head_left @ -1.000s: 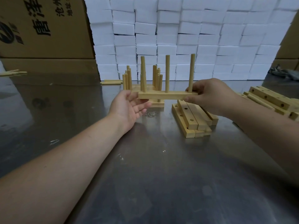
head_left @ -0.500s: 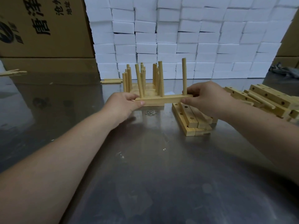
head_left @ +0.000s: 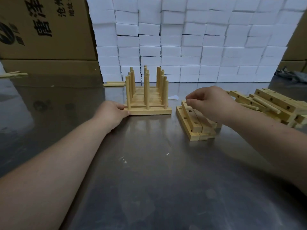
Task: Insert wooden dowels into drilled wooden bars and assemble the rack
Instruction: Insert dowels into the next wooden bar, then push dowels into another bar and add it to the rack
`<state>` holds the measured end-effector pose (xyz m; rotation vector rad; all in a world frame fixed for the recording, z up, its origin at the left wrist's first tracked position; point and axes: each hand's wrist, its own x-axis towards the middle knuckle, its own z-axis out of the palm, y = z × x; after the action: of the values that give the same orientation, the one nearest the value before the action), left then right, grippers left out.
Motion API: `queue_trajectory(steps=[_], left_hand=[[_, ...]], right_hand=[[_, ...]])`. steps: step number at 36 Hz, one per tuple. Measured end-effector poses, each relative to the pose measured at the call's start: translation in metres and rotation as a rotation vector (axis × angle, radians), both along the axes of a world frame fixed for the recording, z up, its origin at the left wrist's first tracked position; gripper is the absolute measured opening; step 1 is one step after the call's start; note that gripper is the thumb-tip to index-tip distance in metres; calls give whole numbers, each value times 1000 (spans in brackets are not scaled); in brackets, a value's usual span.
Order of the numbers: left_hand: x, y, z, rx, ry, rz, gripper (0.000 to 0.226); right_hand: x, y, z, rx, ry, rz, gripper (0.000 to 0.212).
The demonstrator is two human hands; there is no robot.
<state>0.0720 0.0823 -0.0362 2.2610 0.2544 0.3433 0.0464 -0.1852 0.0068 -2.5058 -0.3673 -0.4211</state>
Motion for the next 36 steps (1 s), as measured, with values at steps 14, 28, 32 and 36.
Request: queue_trajectory(steps=[14, 28, 32, 36], left_hand=[[-1, -7, 2, 280, 5, 54, 24], [-6, -21, 1, 435, -3, -323, 37], [-7, -27, 1, 453, 9, -380, 43], [-17, -41, 5, 482, -6, -406, 47]], right_hand=[[4, -6, 2, -84, -28, -130, 26], [38, -55, -1, -569, 234, -491, 22], [42, -63, -14, -660, 286, -495, 16], [42, -64, -16, -663, 267, -461, 28]])
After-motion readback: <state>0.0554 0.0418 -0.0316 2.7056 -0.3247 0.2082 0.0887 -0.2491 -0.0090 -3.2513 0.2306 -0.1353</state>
